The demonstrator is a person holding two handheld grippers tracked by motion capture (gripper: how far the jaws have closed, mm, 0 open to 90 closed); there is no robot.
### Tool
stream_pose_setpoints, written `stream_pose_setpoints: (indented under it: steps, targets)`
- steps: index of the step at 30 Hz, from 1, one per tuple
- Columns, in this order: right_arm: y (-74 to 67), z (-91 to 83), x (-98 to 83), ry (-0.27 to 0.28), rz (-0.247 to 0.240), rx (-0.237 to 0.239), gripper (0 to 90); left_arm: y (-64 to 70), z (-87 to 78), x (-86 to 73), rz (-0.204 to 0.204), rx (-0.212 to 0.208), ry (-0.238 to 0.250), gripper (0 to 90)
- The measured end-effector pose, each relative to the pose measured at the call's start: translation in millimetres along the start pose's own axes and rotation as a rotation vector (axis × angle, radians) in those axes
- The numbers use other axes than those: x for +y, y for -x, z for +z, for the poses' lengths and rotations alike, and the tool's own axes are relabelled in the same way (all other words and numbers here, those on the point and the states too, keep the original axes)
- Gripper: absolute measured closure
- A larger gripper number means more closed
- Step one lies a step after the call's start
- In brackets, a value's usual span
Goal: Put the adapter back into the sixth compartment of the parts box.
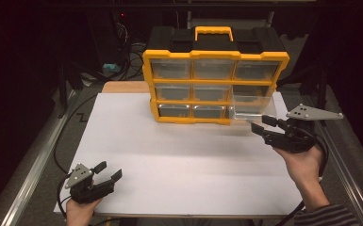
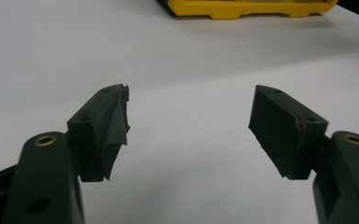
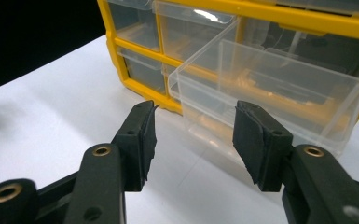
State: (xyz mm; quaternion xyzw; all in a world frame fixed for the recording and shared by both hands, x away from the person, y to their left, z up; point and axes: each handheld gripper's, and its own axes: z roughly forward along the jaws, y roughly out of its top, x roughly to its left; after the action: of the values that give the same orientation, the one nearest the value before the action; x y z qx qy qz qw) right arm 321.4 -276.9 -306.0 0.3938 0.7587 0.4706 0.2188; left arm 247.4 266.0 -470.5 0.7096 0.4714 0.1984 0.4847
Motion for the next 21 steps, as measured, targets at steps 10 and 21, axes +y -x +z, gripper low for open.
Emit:
stream_pose_setpoints:
  steps: [10,21]
  targets:
    - [-5.6,-2.7,-17.0,0.018,0.01,0.009,49.9,0.1,-0.1,0.0,0.0,0.001,0.0,28.8]
    - [-7.8,3.1,-40.6,0.001,0.039,0.03,49.9,0.4,0.1,-0.1,0.002,0.002,0.0,28.8]
